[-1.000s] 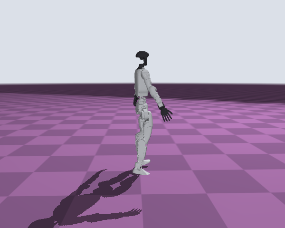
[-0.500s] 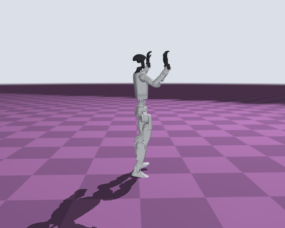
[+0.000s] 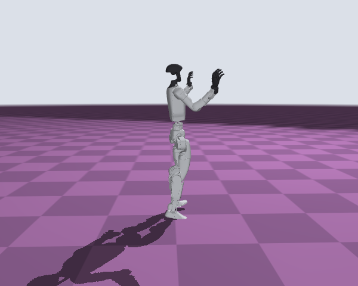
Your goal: Upper body actions
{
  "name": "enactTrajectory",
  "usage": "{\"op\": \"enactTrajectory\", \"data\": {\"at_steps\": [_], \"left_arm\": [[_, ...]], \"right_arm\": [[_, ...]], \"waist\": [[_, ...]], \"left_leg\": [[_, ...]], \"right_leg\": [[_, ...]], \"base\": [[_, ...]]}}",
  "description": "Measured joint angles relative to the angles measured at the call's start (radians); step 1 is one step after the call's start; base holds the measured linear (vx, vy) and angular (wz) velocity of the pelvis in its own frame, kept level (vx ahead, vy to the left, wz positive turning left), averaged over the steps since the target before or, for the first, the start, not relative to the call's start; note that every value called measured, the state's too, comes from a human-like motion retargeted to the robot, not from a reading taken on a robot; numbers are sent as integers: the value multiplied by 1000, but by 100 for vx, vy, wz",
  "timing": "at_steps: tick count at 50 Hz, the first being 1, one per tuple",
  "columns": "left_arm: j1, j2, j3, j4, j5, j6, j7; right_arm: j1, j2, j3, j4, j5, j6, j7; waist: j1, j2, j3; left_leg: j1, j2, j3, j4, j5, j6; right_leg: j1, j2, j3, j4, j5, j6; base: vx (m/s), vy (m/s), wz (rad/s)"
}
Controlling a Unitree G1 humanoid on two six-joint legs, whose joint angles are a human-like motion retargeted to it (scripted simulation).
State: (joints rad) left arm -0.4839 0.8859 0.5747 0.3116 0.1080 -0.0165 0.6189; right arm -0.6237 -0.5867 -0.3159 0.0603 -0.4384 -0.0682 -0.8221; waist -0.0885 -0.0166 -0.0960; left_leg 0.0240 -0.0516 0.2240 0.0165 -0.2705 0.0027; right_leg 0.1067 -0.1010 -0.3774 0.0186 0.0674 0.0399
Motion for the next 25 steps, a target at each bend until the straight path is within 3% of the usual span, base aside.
{"op": "enactTrajectory", "data": {"at_steps": [3,7,10,13,17,25], "left_arm": [[4,-29,19,49,-107,-6,-14],[13,-36,26,34,-128,-58,53],[18,-28,11,-12,-70,-142,117],[20,0,-16,-85,29,-248,143],[20,58,-67,-210,191,-323,138],[-3,152,-159,-422,541,-342,125]], "right_arm": [[-8,53,-16,16,150,-70,4],[-10,35,-8,-1,151,-108,-48],[-11,-22,24,-47,62,-125,-65],[-16,-100,72,-113,-49,-196,-89],[-29,-223,139,-223,-243,-287,-135],[-54,-381,223,-420,-565,-244,-191]], "waist": [[-2,2,1],[-3,-1,-1],[-2,-2,1],[0,-4,0],[1,-8,-2],[6,-14,-9]], "left_leg": [[0,0,0,-1,1,0],[-3,-1,-1,-1,2,0],[-3,-2,-2,-1,2,0],[-3,-3,-3,-1,2,0],[-5,-4,-6,-1,2,0],[-5,-5,-13,-2,2,1]], "right_leg": [[0,0,-2,0,0,0],[-2,-1,-4,-1,0,0],[-2,-2,-6,-1,0,0],[-2,-2,-6,-1,0,0],[-3,-2,-8,-1,-2,0],[0,-1,-15,-1,-5,2]], "base": [[0,0,0],[0,0,0],[0,0,0],[0,0,0],[0,0,0],[0,0,0]]}}
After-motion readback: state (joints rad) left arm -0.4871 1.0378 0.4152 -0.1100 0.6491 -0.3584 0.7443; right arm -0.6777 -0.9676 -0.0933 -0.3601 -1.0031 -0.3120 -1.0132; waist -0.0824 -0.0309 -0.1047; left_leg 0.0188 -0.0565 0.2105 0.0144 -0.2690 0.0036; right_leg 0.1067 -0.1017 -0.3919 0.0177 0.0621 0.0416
